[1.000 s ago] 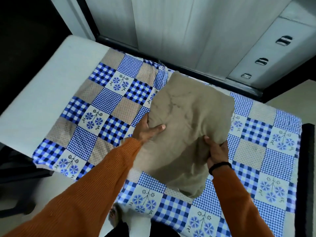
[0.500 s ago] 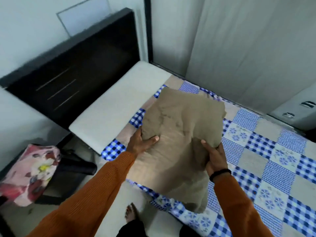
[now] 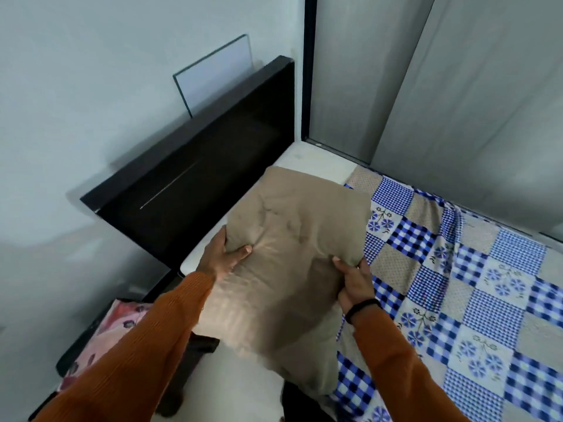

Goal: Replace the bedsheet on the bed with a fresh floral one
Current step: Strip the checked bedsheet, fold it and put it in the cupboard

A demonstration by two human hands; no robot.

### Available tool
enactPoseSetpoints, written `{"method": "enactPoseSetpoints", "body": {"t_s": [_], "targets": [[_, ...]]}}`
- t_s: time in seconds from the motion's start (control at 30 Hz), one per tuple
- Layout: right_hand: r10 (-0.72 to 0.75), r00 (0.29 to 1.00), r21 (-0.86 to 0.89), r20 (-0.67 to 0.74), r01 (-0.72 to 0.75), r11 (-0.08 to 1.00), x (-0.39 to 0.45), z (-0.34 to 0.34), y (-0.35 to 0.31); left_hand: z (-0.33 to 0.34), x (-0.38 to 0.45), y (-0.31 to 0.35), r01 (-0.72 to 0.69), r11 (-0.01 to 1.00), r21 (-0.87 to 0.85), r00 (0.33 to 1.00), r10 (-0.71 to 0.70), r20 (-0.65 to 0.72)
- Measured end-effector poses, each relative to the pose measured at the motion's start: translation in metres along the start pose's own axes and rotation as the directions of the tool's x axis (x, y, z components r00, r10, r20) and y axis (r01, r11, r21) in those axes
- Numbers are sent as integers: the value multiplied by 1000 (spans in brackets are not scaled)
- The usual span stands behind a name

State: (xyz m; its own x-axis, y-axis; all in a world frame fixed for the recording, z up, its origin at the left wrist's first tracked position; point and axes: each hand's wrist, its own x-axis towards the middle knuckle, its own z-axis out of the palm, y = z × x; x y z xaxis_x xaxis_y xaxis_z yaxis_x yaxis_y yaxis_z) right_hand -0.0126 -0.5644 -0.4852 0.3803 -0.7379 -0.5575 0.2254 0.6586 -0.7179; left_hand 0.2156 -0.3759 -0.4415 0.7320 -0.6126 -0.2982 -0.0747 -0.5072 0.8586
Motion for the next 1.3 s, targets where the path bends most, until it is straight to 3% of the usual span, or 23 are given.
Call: {"method": "enactPoseSetpoints", "body": {"t_s": [0.23, 0.43, 0.63, 0.73, 0.83, 0.93, 1.0, 1.13, 1.2, 1.3], "targets": [[71, 997, -25, 18, -71, 997, 95, 98, 35, -53, 140, 10, -38, 978, 204, 996, 53, -70], [22, 999, -192, -26, -27, 981, 197, 150, 62, -65, 266, -27, -31, 961, 274, 994, 59, -94], [-47, 998, -297, -43, 32, 954, 285, 185, 92, -58, 387, -79, 83, 932, 353, 990, -36, -138], [-18, 993, -333, -114, -21, 943, 331, 187, 130, -41, 429, -105, 155, 883, 443, 972, -56, -228], [55, 980, -533, -189, -150, 833, 357, 170, 167, -20, 437, -139, 135, 857, 497, 979, -40, -198], [147, 962, -659, -229, -264, 704, 350, 151, 201, 11, 415, -178, 44, 775, 630, 998, -56, 0], [151, 964, -716, -220, -265, 646, 329, 143, 212, 33, 385, -188, -53, 691, 721, 990, -55, 126], [247, 953, -690, -173, -297, 660, 281, 127, 234, 58, 326, -202, -104, 675, 730, 976, -72, 206], [339, 922, -606, -187, -380, 699, 267, 120, 251, 66, 300, -211, -147, 634, 760, 966, -74, 249], [474, 862, -568, -179, -484, 666, 256, 108, 265, 81, 258, -225, -209, 603, 770, 955, -42, 292]]}}
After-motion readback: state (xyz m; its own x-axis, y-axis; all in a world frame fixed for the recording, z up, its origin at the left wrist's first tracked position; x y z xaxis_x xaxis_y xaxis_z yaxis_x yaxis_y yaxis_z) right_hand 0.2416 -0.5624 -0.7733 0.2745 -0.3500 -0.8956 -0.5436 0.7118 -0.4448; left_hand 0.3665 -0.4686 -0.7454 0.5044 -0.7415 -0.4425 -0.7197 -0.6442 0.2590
